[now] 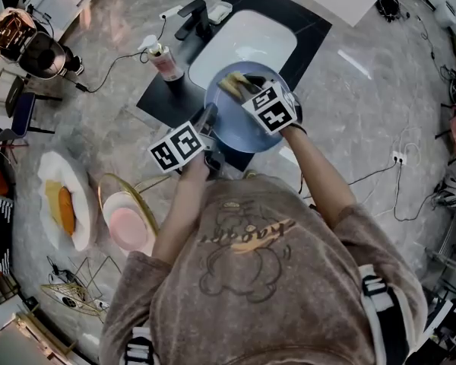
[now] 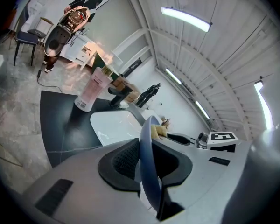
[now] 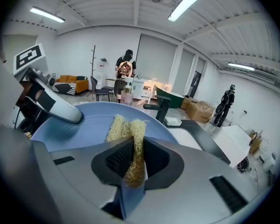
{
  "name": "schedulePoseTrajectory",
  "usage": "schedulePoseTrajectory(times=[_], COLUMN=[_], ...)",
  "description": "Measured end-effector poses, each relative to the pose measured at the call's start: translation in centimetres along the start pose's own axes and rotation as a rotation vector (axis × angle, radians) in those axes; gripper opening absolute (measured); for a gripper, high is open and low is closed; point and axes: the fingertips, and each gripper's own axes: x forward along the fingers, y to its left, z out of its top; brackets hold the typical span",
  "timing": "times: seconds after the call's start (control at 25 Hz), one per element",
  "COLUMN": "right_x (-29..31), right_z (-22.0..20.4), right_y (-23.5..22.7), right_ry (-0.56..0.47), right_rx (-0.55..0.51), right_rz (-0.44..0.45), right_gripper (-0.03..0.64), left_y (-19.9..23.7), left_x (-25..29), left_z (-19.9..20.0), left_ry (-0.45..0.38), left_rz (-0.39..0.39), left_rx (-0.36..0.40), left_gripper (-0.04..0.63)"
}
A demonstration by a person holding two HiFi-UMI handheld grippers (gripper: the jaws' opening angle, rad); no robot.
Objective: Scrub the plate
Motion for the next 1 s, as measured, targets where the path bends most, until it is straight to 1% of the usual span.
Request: schedulePoseTrajectory(times=[0.24, 0.48, 0.6, 0.76, 0.88, 1.0], right_x=[0.5, 0.3, 0.1, -0.2, -0.4, -0.6], right_z=[-2.1, -4.2, -5.1, -6.1, -7.0, -7.6], right_y=[-2.6, -4.0, -4.2, -4.0, -3.5, -2.6], right_ry=[0.047, 0.098, 0.118, 0.142, 0.149, 0.151], right_rx=[0.035, 0.068, 0.07, 0.046, 0.073, 0.063], right_rz=[-0.068, -0.098, -0.1, -0.097, -0.082, -0.062], right_gripper=[0.052, 0.054, 0.052, 0.052, 0.054, 0.052], left_y=[0.5, 1.0, 1.4, 2.1, 2.6, 2.9], left_x=[0.3, 0.4, 0.4, 0.1, 0.0, 0.0], left_z=[0.1, 0.4, 0.7, 1.1, 1.4, 1.7], left_ry=[0.001, -0.005, -0.011, -0.025, -0.038, -0.047], left_rz=[0.005, 0.015, 0.022, 0.034, 0.044, 0.053], left_rx=[-0.008, -0.015, -0.025, -0.049, -0.054, -0.054], left_gripper=[0.064, 0.064, 0.064, 0.064, 0.064, 0.066])
